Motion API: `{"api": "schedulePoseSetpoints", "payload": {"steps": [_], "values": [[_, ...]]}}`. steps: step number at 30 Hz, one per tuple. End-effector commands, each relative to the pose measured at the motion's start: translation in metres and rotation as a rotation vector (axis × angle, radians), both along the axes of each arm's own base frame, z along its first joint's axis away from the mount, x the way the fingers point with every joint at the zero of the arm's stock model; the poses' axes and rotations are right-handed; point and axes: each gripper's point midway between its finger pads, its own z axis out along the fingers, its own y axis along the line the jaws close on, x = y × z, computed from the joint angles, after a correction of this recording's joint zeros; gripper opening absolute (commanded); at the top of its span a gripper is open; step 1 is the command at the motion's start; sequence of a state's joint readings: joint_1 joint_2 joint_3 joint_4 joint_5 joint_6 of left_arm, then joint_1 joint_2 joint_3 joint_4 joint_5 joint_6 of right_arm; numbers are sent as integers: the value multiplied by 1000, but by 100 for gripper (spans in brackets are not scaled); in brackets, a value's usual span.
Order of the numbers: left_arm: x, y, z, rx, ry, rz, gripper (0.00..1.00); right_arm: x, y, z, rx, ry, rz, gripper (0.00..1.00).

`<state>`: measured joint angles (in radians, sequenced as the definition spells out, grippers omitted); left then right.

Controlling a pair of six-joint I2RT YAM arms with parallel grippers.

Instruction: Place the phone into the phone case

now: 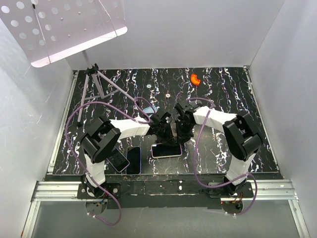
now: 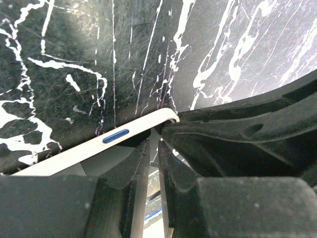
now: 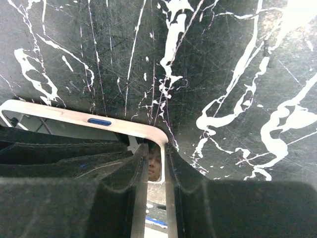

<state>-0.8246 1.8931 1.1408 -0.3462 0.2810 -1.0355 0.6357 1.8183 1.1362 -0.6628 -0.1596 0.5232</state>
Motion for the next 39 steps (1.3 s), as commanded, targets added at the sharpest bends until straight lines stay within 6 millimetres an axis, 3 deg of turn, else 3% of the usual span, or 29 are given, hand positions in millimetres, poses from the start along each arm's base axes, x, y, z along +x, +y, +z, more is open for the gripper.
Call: {"api": "schedulePoseSetpoints", "payload": {"steps": [1, 4, 6, 11, 15, 20, 25, 33, 39], "values": [[-26, 81, -61, 367, 18, -17, 18, -10, -26, -35, -181, -40, 42, 5], [-17, 74, -31, 298, -62, -38, 28, -9, -11, -10, -73, -59, 43, 9], [-12, 70, -9, 243, -117, -47, 39, -5, -7, 8, -14, -82, 28, 13], [-9, 68, 44, 74, -225, -46, 66, 6, -2, 53, 130, -152, -19, 43], [-13, 85, 66, -3, -258, -14, 73, 14, -8, 80, 220, -195, -61, 52], [-22, 116, 66, -45, -232, 37, 73, 18, -22, 97, 329, -188, -127, 53], [-26, 134, 46, -73, -162, 63, 68, 20, -38, 96, 389, -165, -182, 53], [-28, 121, 24, -144, -76, 45, 41, 19, -49, 93, 419, -148, -219, 53], [-30, 117, 7, -139, -34, 38, 36, 20, -53, 94, 419, -154, -226, 52]]}}
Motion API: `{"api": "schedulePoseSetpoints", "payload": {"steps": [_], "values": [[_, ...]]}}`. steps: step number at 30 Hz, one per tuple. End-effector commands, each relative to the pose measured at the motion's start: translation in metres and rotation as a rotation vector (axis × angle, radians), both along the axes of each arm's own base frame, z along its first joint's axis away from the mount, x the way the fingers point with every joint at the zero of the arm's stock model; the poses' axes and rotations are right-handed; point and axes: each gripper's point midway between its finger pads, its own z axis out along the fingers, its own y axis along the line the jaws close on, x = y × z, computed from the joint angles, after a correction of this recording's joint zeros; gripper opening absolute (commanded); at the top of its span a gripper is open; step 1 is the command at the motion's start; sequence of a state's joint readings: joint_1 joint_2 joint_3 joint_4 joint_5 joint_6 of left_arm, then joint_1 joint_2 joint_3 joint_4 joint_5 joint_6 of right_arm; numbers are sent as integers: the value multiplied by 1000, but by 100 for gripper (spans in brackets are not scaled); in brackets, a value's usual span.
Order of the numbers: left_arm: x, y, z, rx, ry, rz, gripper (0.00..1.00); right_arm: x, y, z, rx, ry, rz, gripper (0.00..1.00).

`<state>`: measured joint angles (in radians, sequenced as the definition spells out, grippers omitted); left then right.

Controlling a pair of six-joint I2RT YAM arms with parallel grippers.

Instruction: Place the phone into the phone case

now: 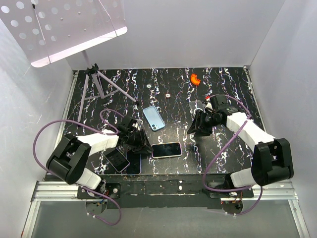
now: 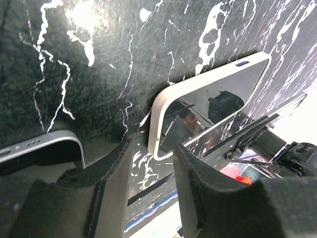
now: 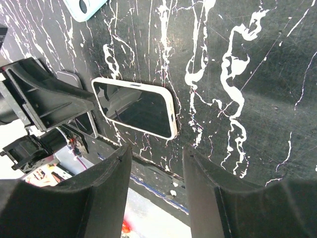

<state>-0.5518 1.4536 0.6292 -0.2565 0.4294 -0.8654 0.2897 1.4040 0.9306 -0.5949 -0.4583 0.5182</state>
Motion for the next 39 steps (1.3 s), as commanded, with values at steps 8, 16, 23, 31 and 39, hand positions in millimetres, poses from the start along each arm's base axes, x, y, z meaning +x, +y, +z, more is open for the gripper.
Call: {"api": "schedulePoseSetpoints", "payload": {"steps": [8, 16, 23, 31, 39], "values": [[-2, -20, -16, -46, 24, -40, 28, 1, -2, 12, 42, -49, 9, 52], [5, -54, -21, -36, 30, -99, 22, 0, -4, 17, 57, -55, 4, 52], [10, -108, -21, -58, 26, -172, 22, -2, -10, 28, 62, -81, -12, 52], [25, -179, -24, -104, 17, -224, 21, -11, -20, 44, 65, -117, -33, 52], [29, -241, -12, -185, 10, -295, 20, -16, -34, 57, 50, -159, -67, 52]]}}
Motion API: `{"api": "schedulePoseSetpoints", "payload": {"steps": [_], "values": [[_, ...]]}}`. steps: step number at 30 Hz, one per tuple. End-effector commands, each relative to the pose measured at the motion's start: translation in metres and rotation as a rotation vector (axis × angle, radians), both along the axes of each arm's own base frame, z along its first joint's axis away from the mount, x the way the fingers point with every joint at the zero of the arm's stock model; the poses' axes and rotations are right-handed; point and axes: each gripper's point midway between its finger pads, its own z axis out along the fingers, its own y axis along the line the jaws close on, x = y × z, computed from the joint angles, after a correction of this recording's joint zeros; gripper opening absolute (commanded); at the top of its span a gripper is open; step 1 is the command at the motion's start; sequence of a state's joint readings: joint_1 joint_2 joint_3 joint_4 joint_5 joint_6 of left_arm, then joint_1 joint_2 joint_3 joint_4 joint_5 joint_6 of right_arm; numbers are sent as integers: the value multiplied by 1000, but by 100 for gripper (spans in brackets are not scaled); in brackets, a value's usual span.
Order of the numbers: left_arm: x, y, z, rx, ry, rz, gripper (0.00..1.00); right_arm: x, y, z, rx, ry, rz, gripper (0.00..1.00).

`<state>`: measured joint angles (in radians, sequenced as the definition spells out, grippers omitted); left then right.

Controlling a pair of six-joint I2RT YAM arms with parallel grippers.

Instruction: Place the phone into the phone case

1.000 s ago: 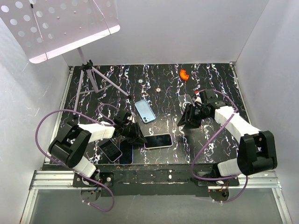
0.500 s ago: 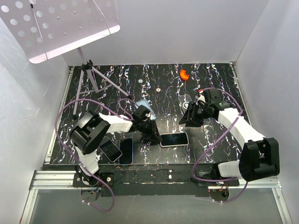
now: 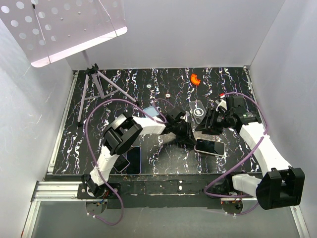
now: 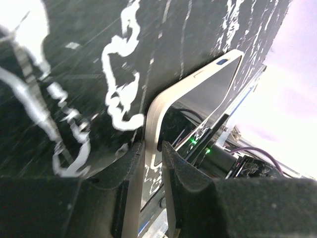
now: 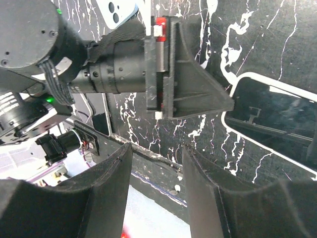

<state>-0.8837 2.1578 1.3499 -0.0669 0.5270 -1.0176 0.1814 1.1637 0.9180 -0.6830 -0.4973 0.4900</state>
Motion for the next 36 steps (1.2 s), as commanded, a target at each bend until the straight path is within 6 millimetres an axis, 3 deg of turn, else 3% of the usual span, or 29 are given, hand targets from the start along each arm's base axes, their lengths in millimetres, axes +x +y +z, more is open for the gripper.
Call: {"api": "schedulePoseSetpoints", "payload": {"steps": [1, 6, 7, 12, 16, 19, 24, 28, 36], "values": [[-7, -19, -6, 17, -1, -20, 20, -6, -8, 6, -9, -19, -3, 52], [-3, -11, 1, 41, -39, -5, 24, -6, -10, 10, -10, -26, -5, 52], [8, 3, 14, 55, -79, 26, 27, -5, -11, 11, -9, -28, -6, 52], [36, 53, 39, 66, -121, 133, 38, -4, -8, 11, 2, -29, 4, 52], [65, 105, 59, 112, -166, 228, 53, -4, -7, 5, 6, -10, 14, 52], [83, 146, 64, 222, -198, 286, 61, -3, -6, 3, 12, -7, 14, 52], [107, 216, 63, 577, -310, 373, 62, -2, -4, -4, 20, 11, 22, 52], [117, 230, 61, 691, -312, 367, 60, -2, -3, -10, 24, 33, 28, 52], [122, 224, 28, 741, -244, 349, 53, -3, -3, -17, 19, 46, 34, 52]]}}
